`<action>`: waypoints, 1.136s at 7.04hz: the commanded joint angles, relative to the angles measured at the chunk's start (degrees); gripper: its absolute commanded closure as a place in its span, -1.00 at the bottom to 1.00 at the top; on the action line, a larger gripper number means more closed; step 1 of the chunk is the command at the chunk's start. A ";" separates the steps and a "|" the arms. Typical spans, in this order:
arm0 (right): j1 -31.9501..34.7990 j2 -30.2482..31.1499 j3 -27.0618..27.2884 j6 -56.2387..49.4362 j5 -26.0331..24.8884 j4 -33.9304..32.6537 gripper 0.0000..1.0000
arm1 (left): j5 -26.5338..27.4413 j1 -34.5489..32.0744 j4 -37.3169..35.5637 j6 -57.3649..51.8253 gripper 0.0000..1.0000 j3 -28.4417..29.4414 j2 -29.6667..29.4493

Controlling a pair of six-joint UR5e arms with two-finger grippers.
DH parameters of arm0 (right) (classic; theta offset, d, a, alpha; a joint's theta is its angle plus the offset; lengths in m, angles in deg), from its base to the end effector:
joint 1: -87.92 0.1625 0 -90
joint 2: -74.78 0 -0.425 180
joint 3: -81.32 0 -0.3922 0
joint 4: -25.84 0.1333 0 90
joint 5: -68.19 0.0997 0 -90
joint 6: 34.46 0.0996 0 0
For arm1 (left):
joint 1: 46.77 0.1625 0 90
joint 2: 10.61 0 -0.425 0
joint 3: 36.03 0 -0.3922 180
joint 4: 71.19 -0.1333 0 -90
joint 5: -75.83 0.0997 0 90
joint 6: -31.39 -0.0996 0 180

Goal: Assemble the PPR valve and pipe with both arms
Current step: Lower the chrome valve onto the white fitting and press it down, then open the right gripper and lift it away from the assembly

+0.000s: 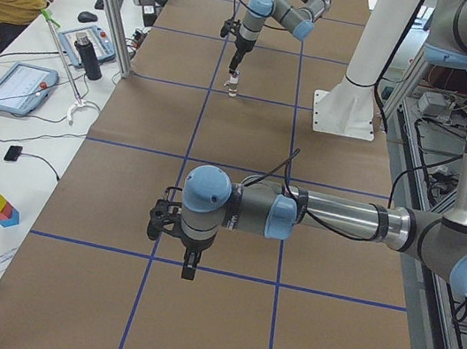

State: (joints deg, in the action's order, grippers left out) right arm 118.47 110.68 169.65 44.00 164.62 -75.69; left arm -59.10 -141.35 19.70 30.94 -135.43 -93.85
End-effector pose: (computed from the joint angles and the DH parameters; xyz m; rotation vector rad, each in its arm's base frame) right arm -0.5610 -0.4730 0.1104 0.1563 -0.7064 0.2772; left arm -0.0983 -0.4392 0.6307 0.0928 0.7807 -0.0442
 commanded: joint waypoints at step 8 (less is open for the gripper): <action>39.65 19.51 0.18 -61.59 29.60 0.01 -0.99 | 0.11 0.10 0.61 -7.83 -1.00 0.70 2.20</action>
State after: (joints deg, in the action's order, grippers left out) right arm 154.08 125.29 169.83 -7.37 193.04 -75.88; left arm -59.04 -141.25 20.20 27.90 -134.85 -91.97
